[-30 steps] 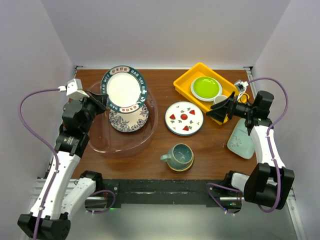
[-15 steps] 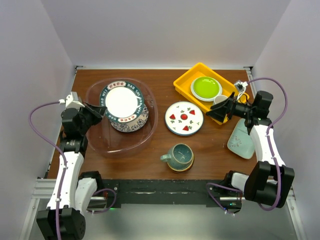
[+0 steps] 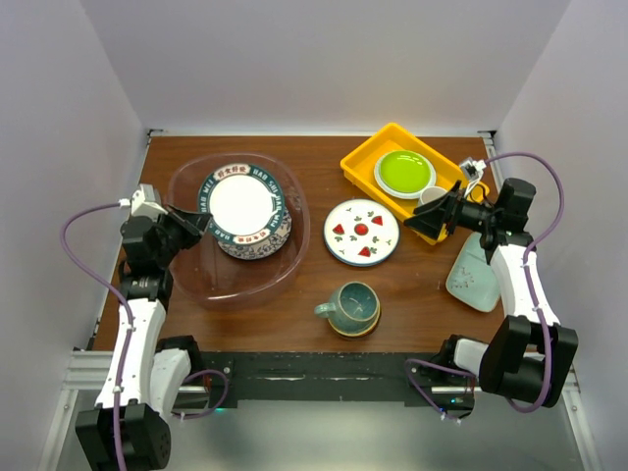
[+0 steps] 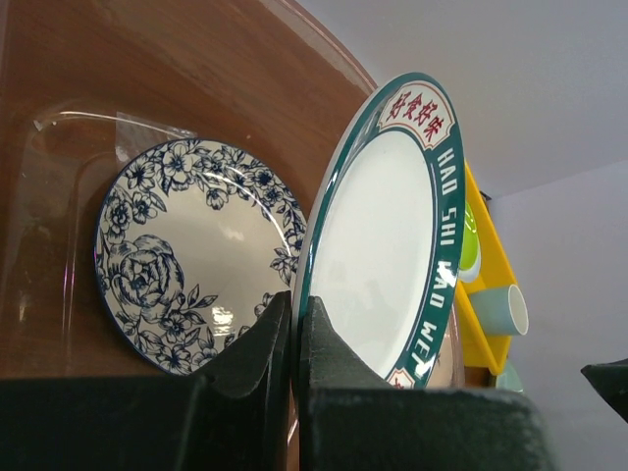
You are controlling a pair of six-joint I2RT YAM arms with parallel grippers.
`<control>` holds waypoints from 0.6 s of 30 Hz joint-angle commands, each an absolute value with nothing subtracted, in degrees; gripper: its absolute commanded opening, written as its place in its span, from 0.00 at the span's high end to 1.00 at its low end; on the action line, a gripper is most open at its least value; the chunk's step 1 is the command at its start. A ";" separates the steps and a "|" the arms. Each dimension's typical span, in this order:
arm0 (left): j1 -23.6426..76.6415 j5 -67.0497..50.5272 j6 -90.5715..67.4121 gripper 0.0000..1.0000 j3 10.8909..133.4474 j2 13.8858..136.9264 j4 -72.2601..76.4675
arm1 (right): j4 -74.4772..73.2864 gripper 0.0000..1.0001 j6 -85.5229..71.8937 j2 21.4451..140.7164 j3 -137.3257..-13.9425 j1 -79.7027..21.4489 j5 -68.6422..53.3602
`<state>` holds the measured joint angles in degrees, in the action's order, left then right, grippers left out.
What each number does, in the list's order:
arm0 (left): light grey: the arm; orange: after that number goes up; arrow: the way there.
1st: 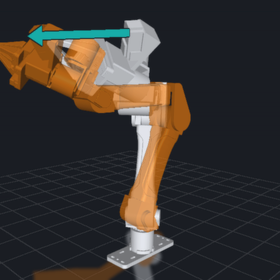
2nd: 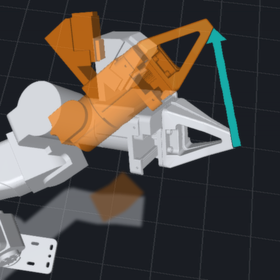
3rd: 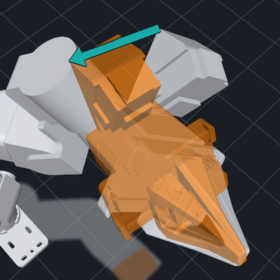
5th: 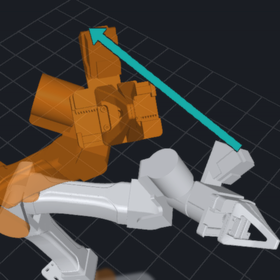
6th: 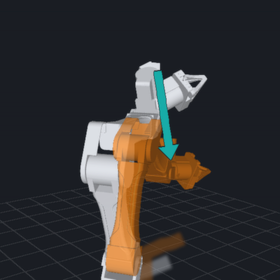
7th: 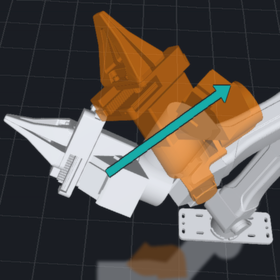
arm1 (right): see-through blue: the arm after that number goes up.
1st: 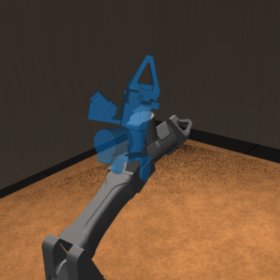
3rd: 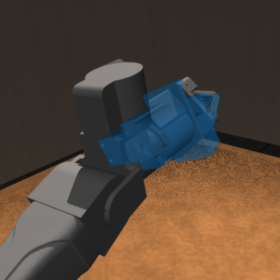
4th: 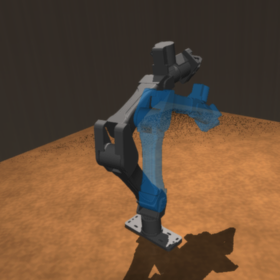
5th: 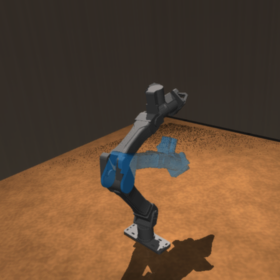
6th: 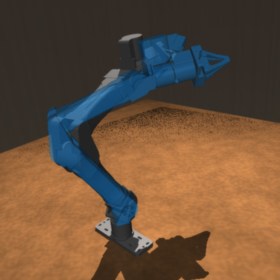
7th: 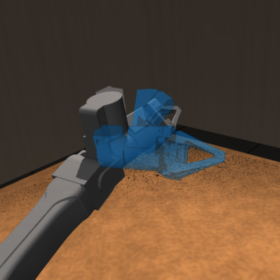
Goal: Place the mixed dishes into the plastic bin
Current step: Place the plate in the plastic bin.
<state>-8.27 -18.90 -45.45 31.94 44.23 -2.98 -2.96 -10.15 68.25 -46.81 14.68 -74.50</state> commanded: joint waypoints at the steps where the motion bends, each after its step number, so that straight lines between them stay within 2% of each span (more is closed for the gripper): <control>1: -8.88 -21.18 -46.93 1.00 31.82 43.77 3.43 | -2.64 0.02 -9.05 68.64 -49.04 14.85 -74.44; 18: -8.96 -22.41 -47.28 1.00 30.23 45.97 5.36 | -2.90 0.02 -8.70 69.08 -49.13 14.94 -74.36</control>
<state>-8.36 -20.64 -45.47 30.04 45.63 -0.91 -3.03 -9.96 68.55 -46.81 14.68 -74.48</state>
